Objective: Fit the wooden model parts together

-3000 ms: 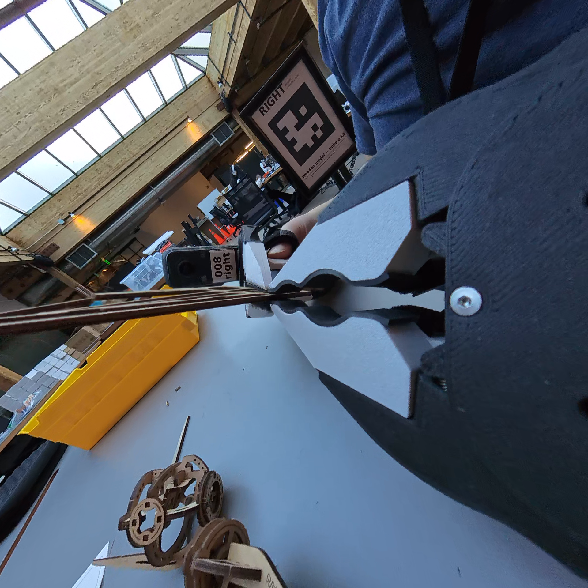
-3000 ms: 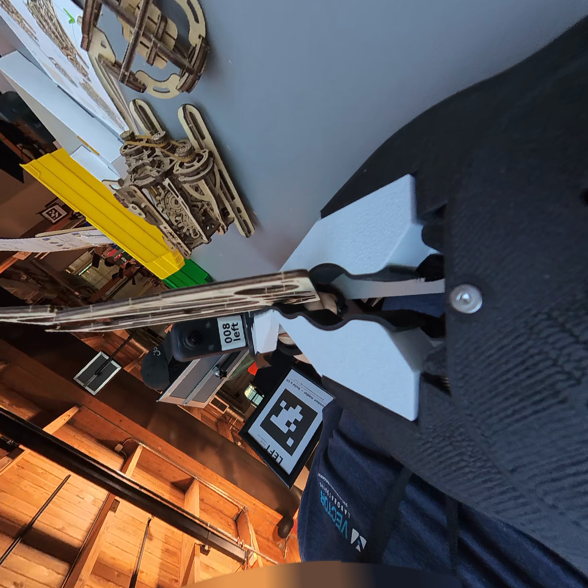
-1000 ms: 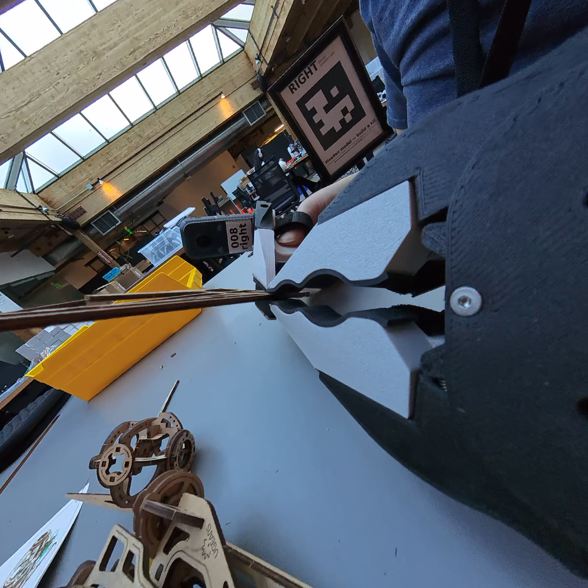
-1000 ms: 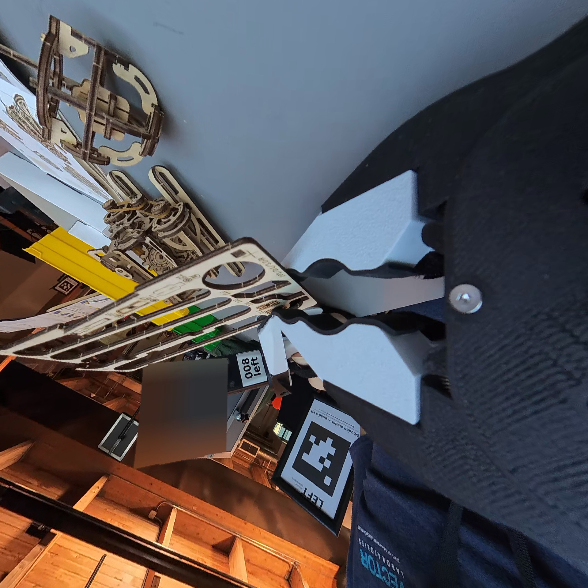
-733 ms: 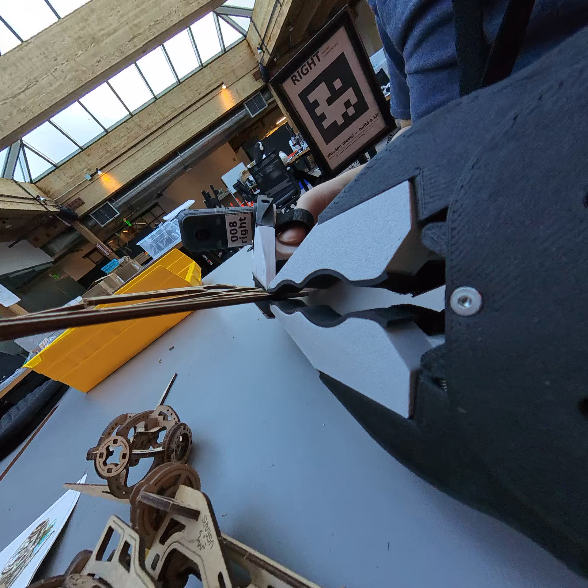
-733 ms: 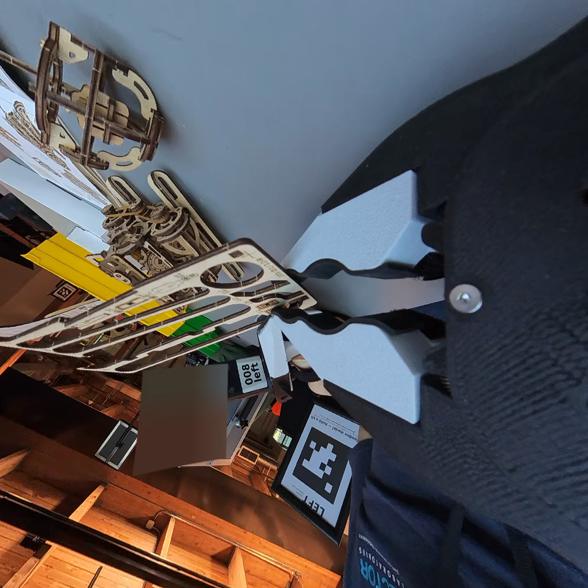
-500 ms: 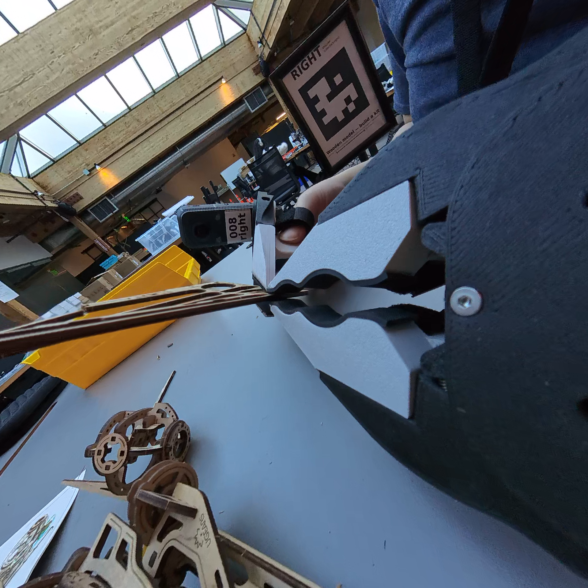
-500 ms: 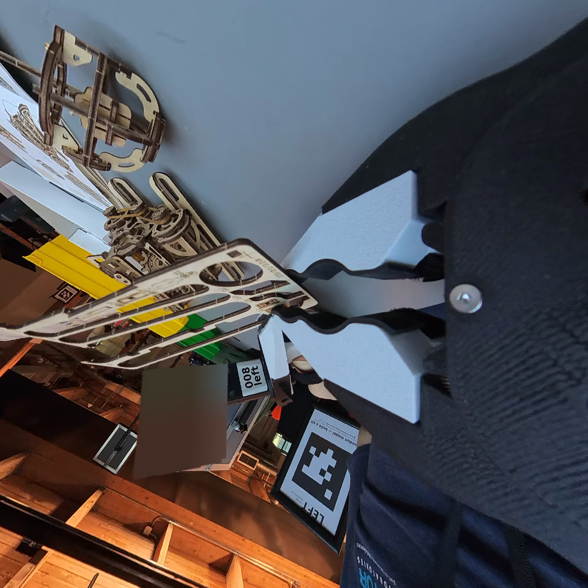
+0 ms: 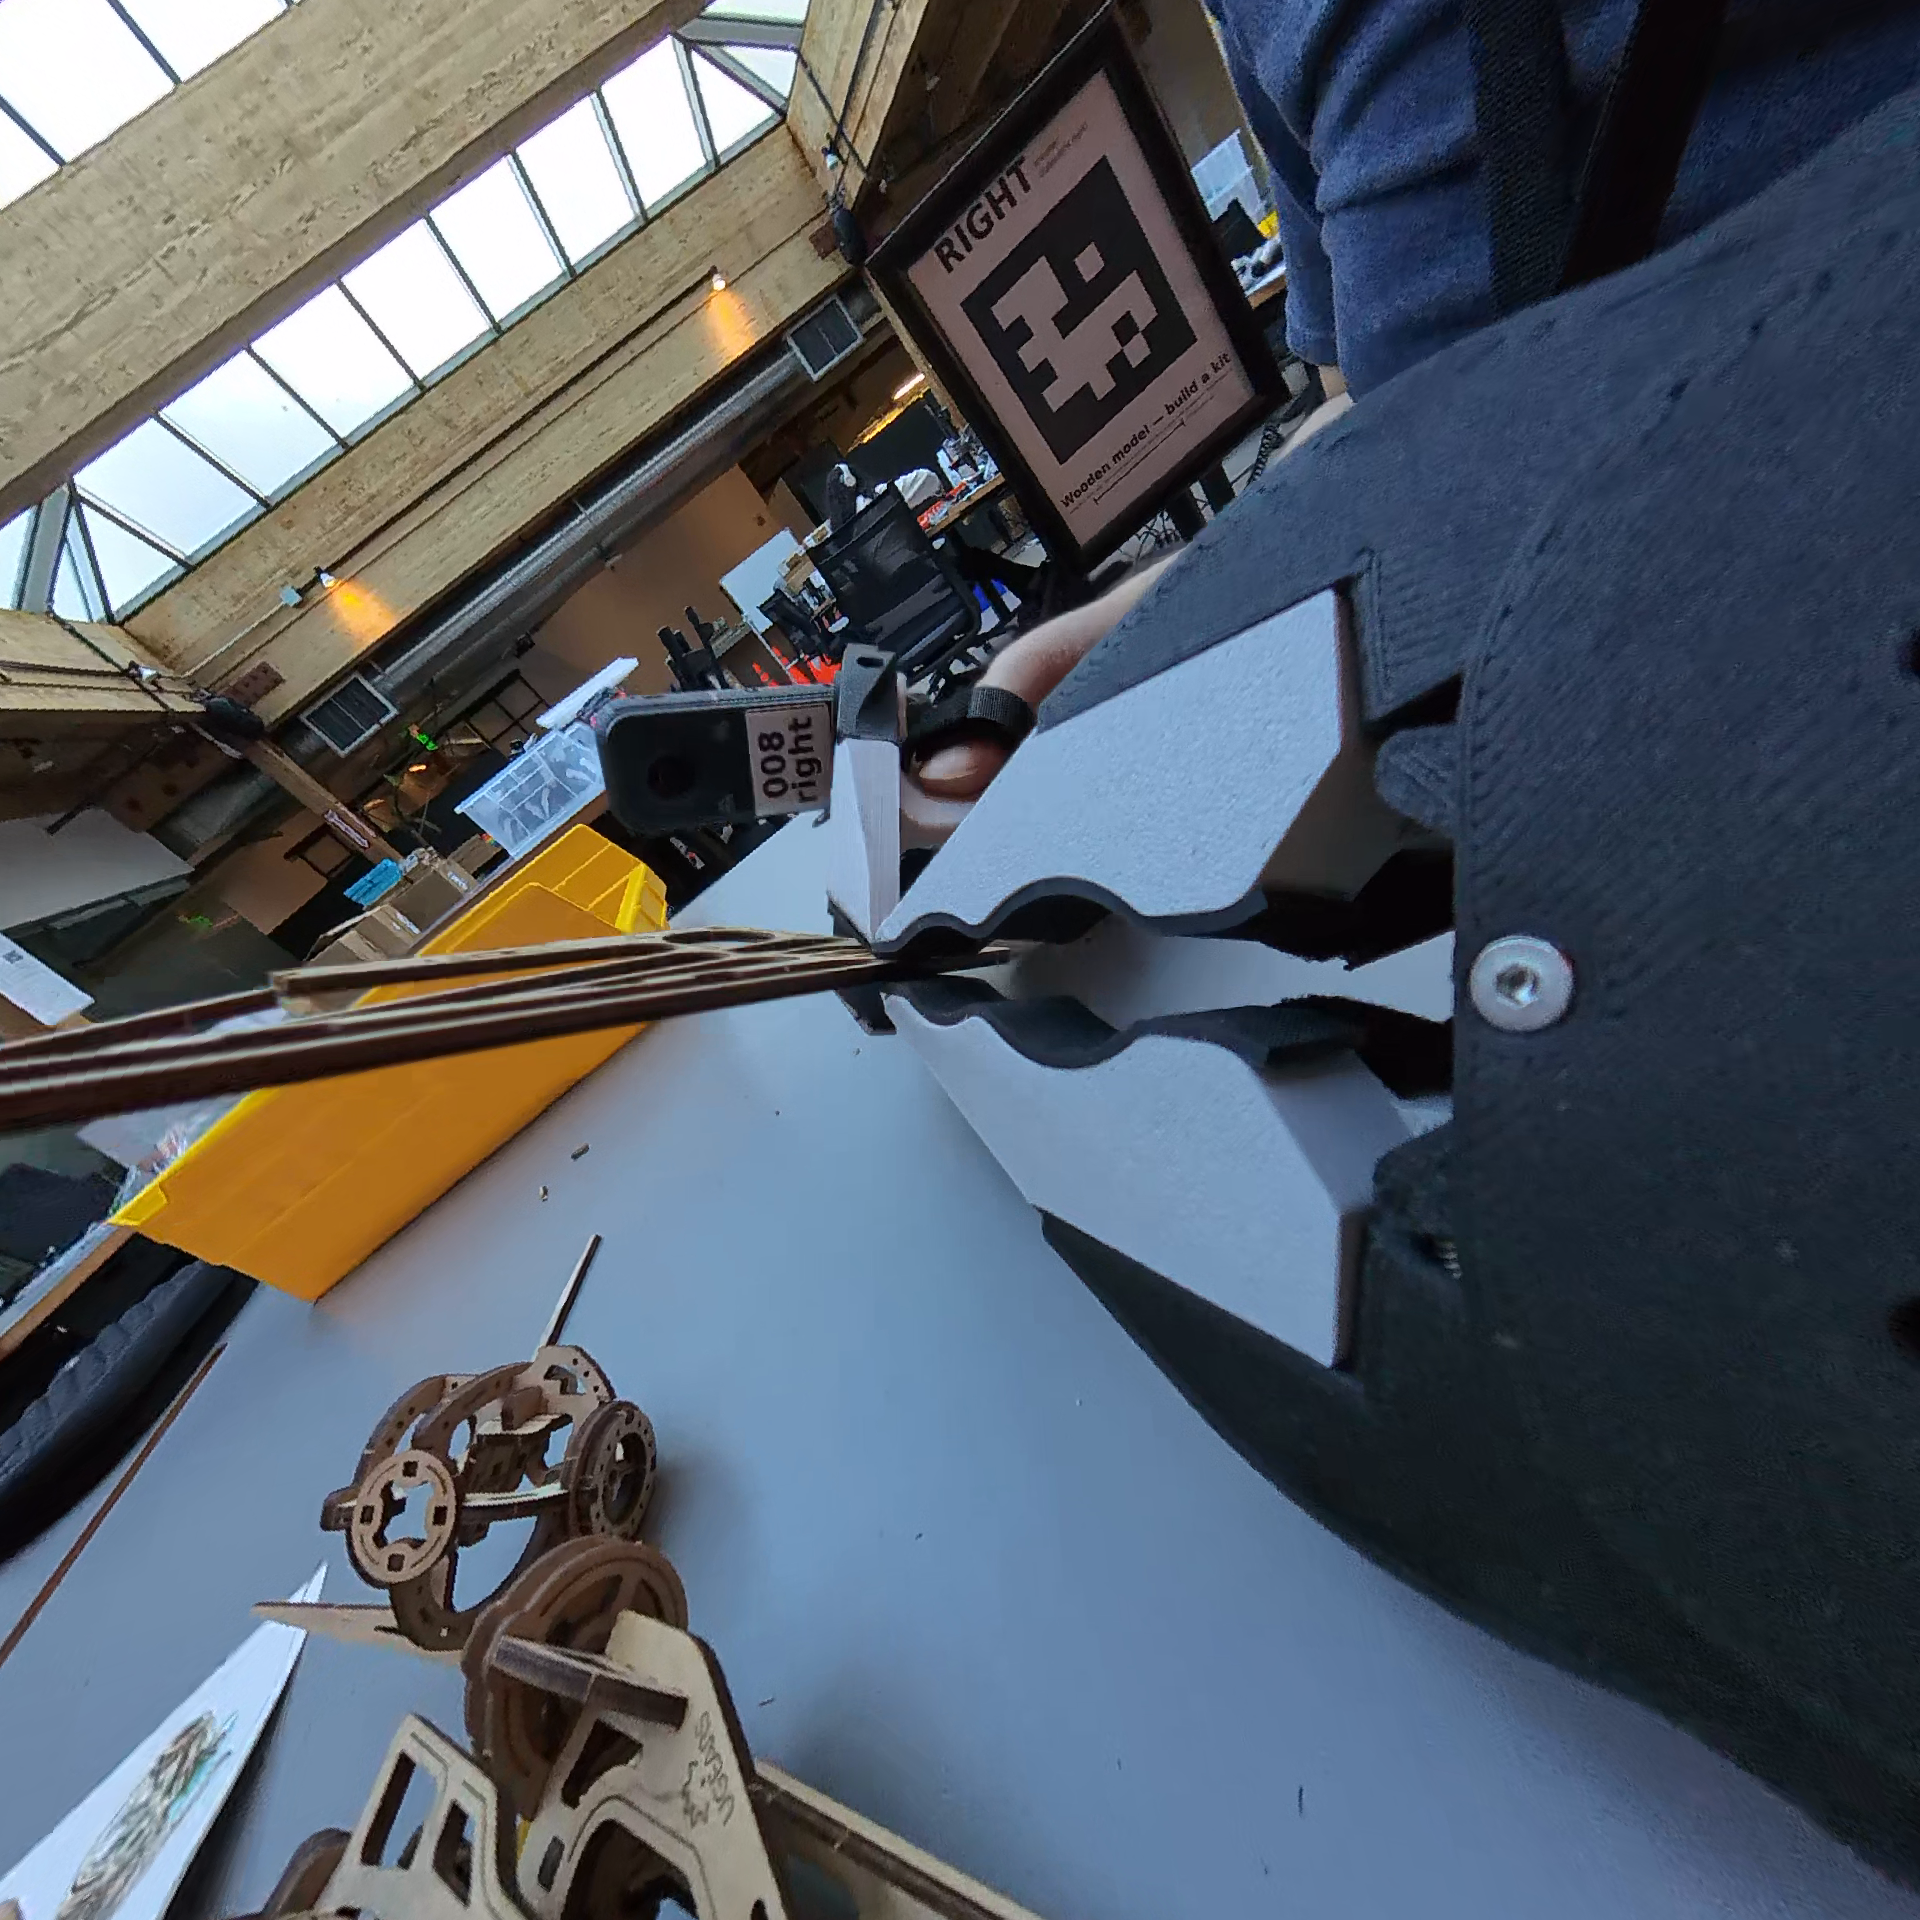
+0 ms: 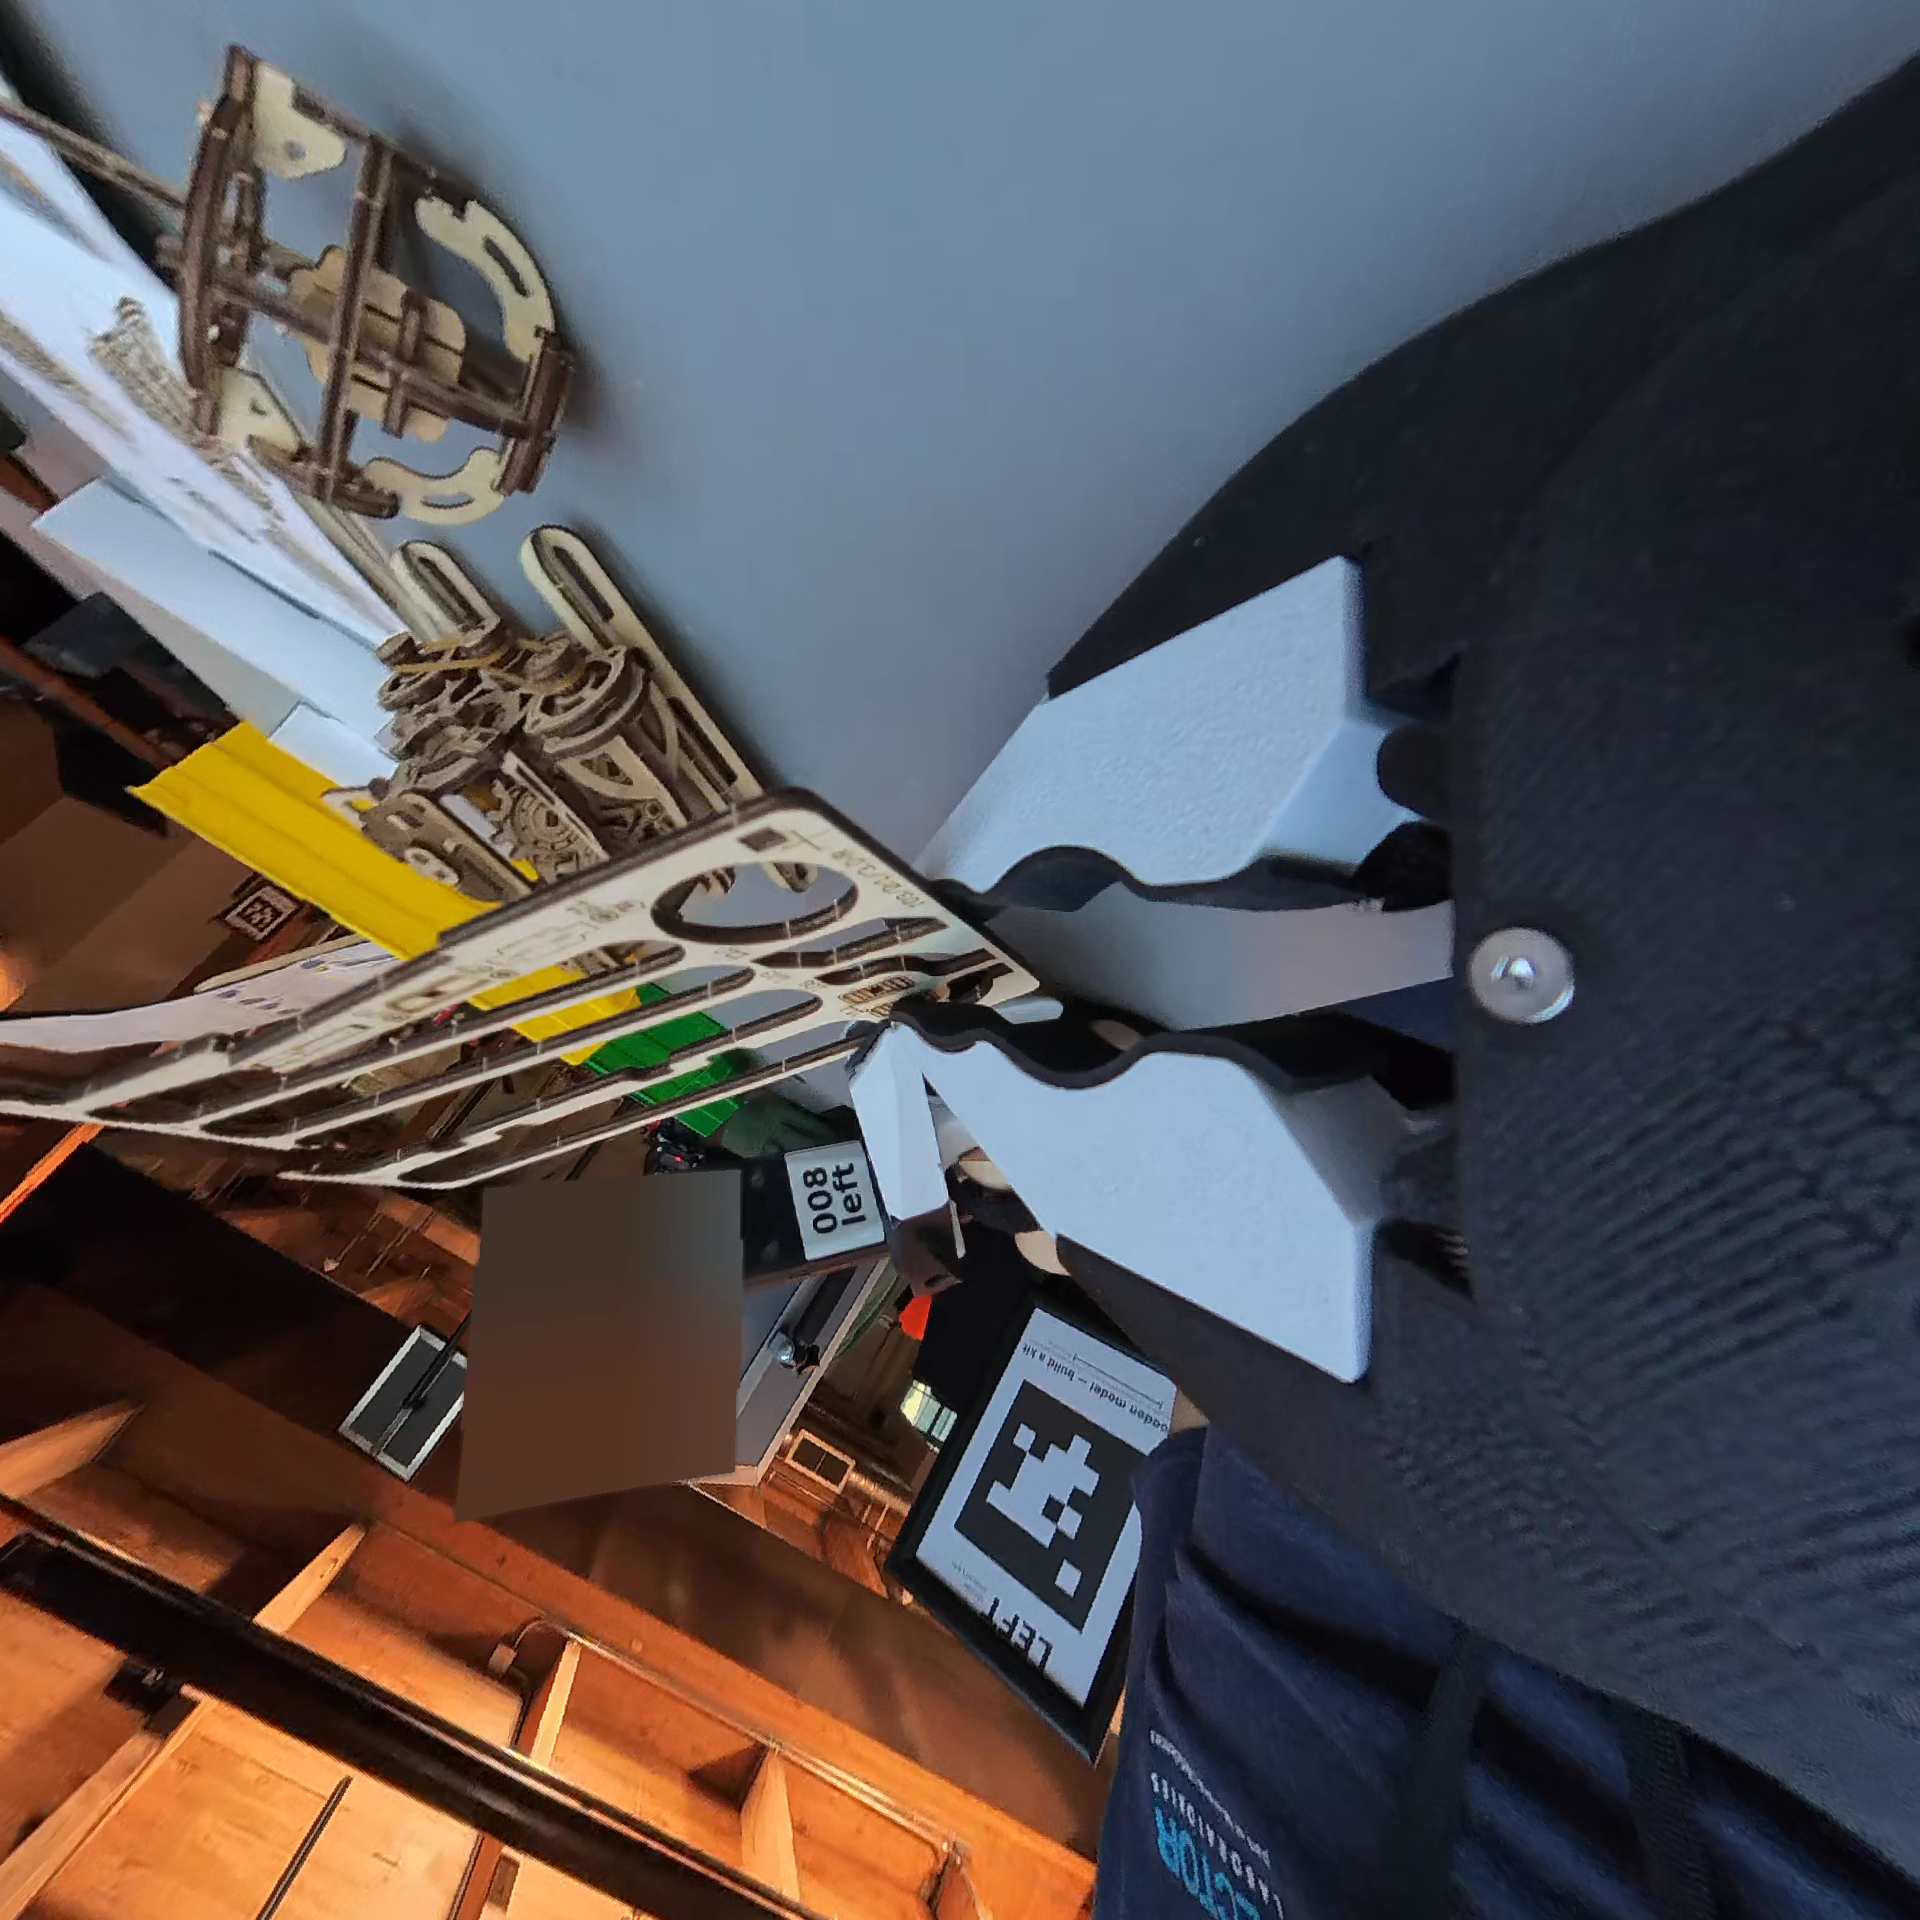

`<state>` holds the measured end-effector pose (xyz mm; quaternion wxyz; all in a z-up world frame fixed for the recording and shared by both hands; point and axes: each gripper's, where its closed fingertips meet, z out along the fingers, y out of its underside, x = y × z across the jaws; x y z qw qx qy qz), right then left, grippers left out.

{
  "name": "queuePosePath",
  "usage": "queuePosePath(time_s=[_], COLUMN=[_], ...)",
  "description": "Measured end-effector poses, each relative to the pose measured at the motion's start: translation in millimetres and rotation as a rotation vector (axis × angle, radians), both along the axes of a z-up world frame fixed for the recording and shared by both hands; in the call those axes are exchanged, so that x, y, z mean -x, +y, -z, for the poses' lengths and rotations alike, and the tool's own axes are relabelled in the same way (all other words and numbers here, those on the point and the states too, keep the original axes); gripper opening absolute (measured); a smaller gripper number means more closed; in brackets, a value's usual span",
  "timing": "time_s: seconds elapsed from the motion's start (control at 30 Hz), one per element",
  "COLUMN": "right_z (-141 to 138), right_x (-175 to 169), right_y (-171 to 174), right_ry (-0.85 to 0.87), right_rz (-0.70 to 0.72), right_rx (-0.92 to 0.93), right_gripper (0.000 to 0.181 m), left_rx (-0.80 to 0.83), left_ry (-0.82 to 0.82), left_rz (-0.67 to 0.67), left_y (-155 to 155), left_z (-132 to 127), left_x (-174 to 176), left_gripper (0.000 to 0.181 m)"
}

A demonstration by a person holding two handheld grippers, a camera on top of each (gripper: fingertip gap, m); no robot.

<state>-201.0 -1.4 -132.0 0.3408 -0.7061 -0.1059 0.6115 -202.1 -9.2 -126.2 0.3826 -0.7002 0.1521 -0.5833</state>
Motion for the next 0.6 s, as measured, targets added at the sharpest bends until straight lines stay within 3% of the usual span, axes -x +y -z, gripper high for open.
queuePosePath(time_s=[0.23, 0.6], right_z=[-22, -40], right_x=[-2, 1], right_y=[-2, -3], right_ry=[0.163, 0.343], right_rz=[0.044, 0.063], right_rx=[-0.037, -0.021], right_gripper=[0.016, 0.001], left_rx=[-0.038, -0.064], left_ry=[-0.069, -0.232], left_rz=[0.029, -0.019], left_y=[-5, -5], left_z=[-11, -33], left_x=[0, 9], left_gripper=[0.0, 0.0])
